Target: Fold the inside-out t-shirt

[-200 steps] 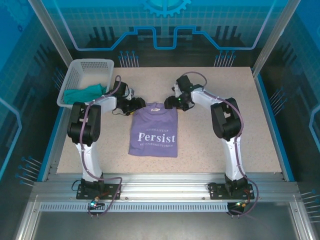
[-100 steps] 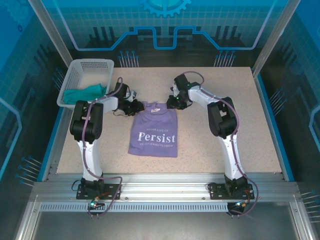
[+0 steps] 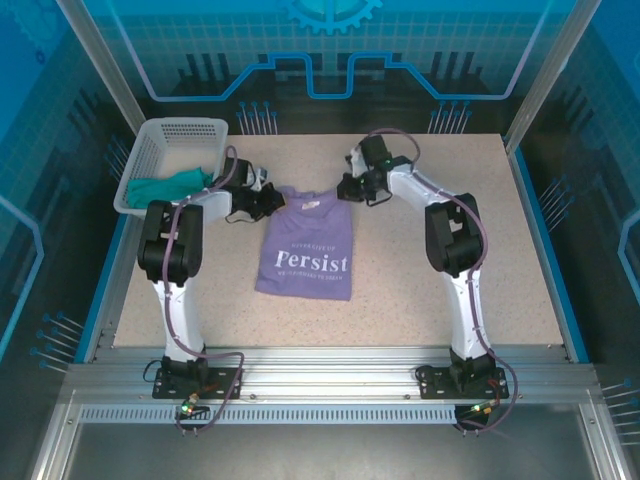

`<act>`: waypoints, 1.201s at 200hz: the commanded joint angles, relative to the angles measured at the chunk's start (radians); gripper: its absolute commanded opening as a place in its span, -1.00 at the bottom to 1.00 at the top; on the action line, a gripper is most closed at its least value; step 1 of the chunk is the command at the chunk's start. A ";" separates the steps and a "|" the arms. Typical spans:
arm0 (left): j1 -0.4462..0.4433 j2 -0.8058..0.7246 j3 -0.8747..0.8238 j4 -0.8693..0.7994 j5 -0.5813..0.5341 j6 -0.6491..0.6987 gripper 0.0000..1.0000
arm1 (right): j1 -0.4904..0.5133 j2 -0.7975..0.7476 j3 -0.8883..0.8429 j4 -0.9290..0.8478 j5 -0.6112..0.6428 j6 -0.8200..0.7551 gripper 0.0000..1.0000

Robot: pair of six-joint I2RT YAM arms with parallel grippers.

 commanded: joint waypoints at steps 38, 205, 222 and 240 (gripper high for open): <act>0.005 -0.147 0.278 0.176 0.056 -0.111 -1.00 | -0.070 -0.108 0.385 -0.067 -0.067 -0.079 -1.00; -0.220 -0.746 -0.855 0.382 -0.107 -0.104 -0.99 | 0.063 -0.779 -0.921 0.175 -0.032 -0.047 -1.00; -0.209 -0.714 -0.808 0.330 -0.169 -0.049 -0.99 | 0.065 -0.693 -0.843 0.168 -0.024 -0.055 -1.00; -0.178 -0.643 -0.758 0.314 -0.193 -0.022 -0.99 | 0.071 -0.583 -0.733 0.138 0.004 -0.073 -1.00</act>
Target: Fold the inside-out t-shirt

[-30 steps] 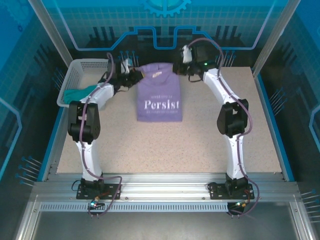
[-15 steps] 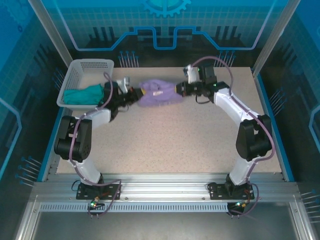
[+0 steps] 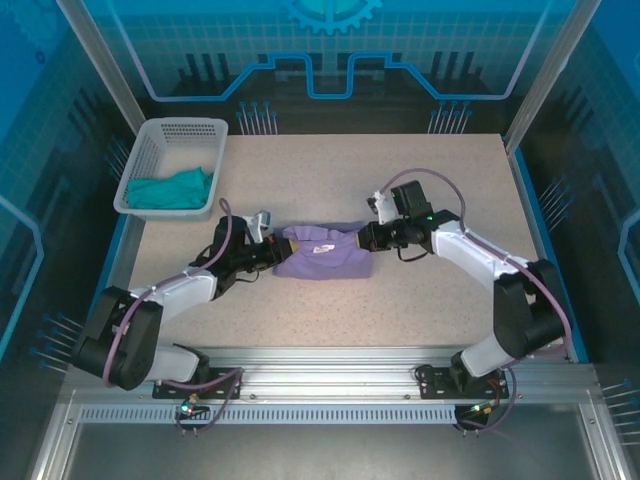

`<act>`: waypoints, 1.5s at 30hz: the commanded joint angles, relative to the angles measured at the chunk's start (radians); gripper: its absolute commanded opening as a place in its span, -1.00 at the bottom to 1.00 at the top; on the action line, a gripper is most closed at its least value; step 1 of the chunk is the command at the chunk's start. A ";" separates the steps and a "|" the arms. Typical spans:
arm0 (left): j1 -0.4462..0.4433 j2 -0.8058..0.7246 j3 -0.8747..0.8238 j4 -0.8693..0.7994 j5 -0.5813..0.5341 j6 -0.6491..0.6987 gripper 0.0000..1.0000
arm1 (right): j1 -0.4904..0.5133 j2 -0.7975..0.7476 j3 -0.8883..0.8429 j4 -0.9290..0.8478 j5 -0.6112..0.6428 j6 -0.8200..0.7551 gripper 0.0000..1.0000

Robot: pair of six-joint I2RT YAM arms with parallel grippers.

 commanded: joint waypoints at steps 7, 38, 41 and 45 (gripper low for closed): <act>0.079 0.280 0.207 -0.090 -0.192 0.141 -0.83 | 0.015 0.464 0.439 -0.160 0.149 -0.034 -0.92; 0.041 0.400 0.236 -0.316 -0.211 0.186 -0.40 | 0.031 0.462 0.259 -0.069 0.070 0.149 0.45; 0.041 0.409 0.206 -0.272 -0.196 0.170 -0.51 | 0.042 0.480 0.279 -0.078 0.085 0.156 0.32; 0.041 0.417 0.186 -0.231 -0.164 0.151 -0.59 | 0.056 0.511 0.344 -0.123 0.044 0.147 0.06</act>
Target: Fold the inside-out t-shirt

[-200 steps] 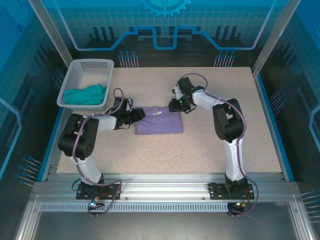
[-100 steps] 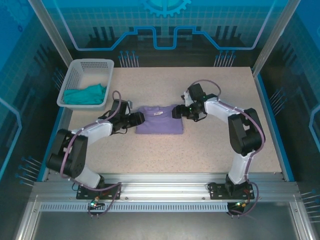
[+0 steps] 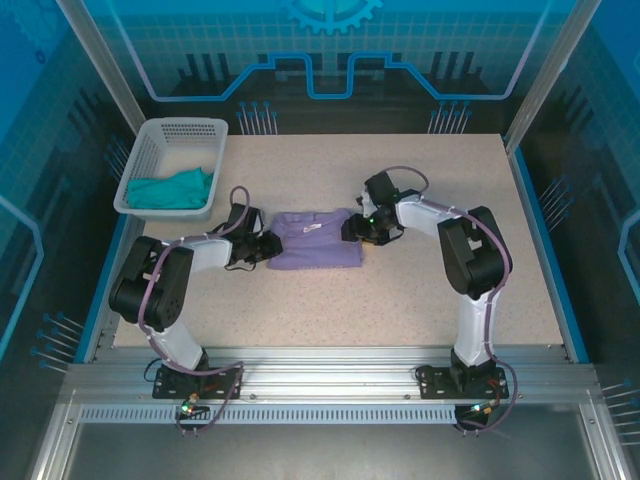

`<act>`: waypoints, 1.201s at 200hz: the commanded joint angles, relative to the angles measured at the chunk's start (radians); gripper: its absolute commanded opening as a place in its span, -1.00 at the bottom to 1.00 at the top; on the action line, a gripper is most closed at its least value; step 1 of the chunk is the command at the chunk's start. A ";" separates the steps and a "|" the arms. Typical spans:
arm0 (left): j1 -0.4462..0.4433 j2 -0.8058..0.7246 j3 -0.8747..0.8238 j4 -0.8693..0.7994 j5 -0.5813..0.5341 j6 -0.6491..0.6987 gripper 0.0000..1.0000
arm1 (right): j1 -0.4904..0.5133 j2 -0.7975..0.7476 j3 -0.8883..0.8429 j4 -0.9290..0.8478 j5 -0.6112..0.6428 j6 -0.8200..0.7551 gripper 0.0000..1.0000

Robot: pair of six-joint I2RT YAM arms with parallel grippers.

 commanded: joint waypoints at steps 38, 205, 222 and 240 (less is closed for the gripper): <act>-0.019 0.071 -0.053 0.069 0.107 -0.043 -0.62 | 0.047 0.073 0.081 -0.015 -0.132 -0.004 -0.55; 0.001 -0.493 -0.099 -0.228 -0.184 -0.005 0.76 | -0.504 0.369 0.862 -0.559 1.043 -0.567 0.32; 0.001 -0.493 -0.094 -0.227 -0.183 -0.011 0.77 | -0.474 0.269 0.794 -0.460 1.058 -0.575 0.76; 0.001 -0.495 -0.089 -0.224 -0.193 -0.016 0.79 | -0.413 0.112 0.634 -0.338 1.021 -0.580 0.86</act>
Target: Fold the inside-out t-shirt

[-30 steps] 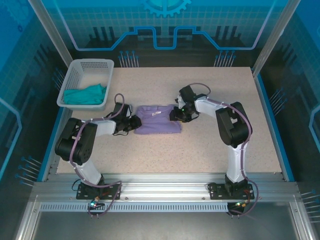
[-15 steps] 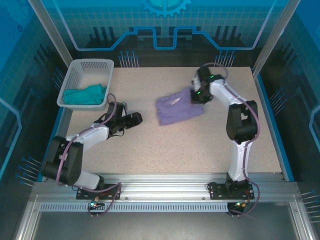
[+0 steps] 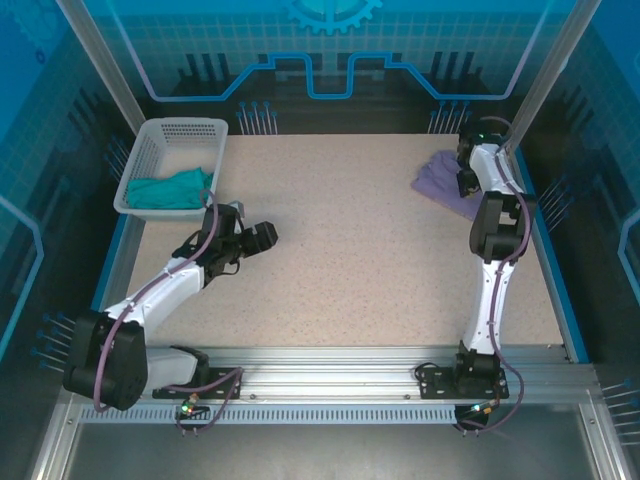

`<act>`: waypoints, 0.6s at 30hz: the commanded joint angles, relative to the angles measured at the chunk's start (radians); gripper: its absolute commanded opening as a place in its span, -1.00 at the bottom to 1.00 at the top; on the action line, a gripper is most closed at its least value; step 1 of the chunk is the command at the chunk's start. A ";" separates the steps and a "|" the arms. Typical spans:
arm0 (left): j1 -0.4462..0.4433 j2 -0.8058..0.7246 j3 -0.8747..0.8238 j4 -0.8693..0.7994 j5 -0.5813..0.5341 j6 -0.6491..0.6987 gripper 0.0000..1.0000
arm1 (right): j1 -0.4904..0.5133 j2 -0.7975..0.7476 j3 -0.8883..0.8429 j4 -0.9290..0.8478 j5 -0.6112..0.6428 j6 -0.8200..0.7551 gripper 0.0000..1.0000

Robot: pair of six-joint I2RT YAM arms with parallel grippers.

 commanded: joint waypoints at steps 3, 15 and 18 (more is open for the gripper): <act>0.003 -0.036 -0.004 -0.019 -0.066 0.015 0.85 | 0.146 -0.428 -0.367 0.280 -0.065 0.012 0.91; 0.057 -0.159 -0.096 0.240 -0.447 0.250 0.98 | 0.325 -1.217 -1.392 0.934 -0.206 0.087 1.00; 0.074 -0.117 -0.198 0.472 -0.521 0.387 0.98 | 0.284 -1.273 -1.613 1.253 -0.263 0.080 1.00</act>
